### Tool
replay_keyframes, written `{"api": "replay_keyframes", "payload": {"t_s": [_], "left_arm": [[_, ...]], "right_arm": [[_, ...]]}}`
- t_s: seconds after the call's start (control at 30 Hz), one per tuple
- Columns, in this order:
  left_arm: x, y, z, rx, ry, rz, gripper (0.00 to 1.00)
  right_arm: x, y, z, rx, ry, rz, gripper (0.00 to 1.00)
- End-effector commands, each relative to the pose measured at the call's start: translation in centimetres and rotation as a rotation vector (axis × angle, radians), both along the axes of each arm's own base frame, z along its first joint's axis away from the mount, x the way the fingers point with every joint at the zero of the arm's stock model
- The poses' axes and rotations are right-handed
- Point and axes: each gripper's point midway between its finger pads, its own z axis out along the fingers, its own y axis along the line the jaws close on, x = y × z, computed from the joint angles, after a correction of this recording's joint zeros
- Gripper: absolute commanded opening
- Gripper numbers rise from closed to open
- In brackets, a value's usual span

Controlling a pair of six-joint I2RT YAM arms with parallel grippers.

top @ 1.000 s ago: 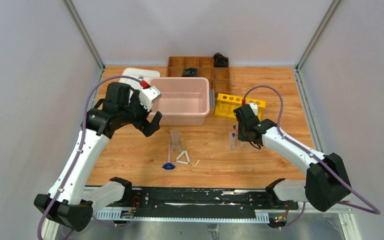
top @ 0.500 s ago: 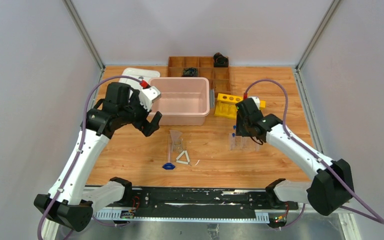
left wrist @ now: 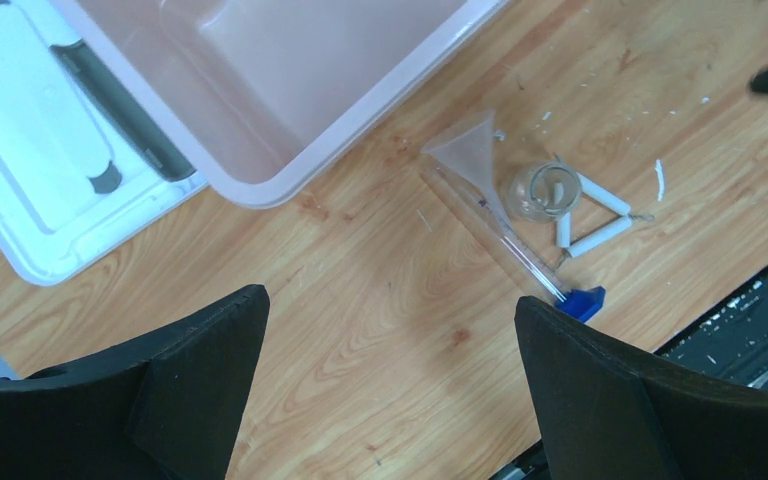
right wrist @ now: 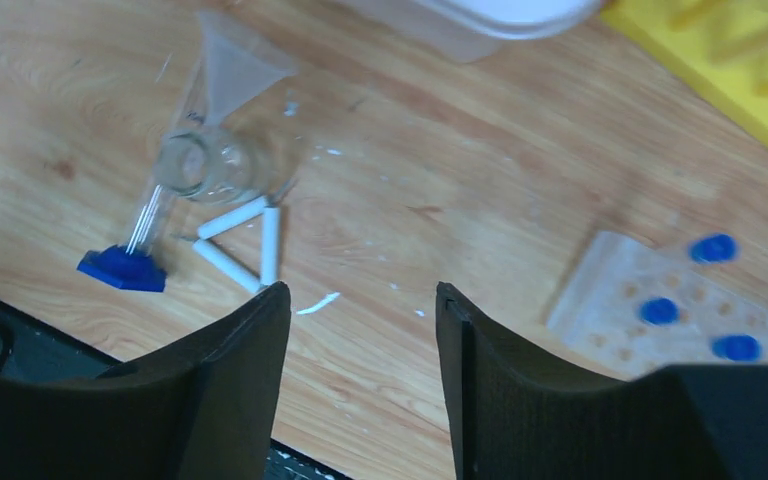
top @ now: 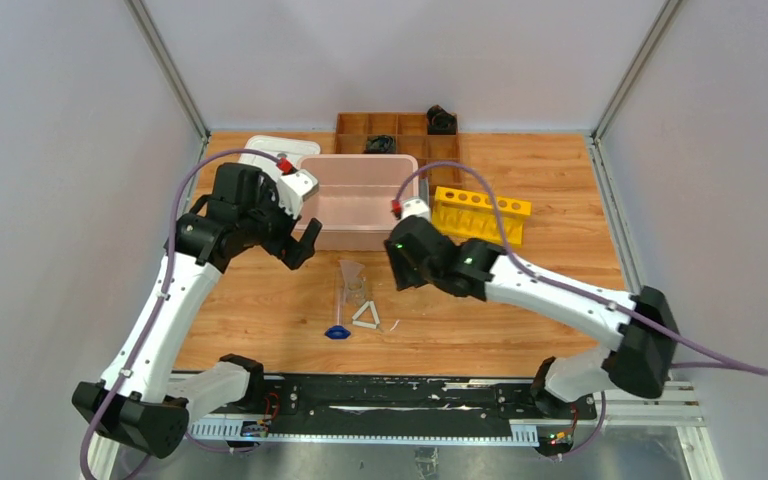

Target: Organize the chemistry lab equipment

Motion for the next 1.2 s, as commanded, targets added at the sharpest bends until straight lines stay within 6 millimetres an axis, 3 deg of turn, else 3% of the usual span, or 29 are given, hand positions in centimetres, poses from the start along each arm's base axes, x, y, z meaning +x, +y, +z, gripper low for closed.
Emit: {"api": "replay_keyframes", "payload": {"t_s": [0.0,0.17,0.43,0.7,1.17], "left_arm": [[0.8,1.8,-0.4,-0.002,0.007,0.085,1.0],[0.7,3.6,-0.9,0.005,0.012,0.132,1.0],[-0.1,4.8,-2.6,0.026,0.035,0.154,1.0],[-0.1,5.1,-3.2,0.025,0.055,0.168,1.0],[0.2,5.6,-3.2,0.024,0.058,0.187,1.0]], "right_arm": [[-0.1,6.4,0.5,0.021,-0.045,0.144,0.57],[-0.1,11.3,-1.4,-0.005,-0.039,0.268,0.53],[-0.5,14.8,-3.8,-0.003,0.017,0.349,0.37],[-0.9,15.0,-6.3,-0.054,0.06,0.36,0.31],[-1.6,14.8,-8.4,-0.143,0.065,0.379,0.23]]}}
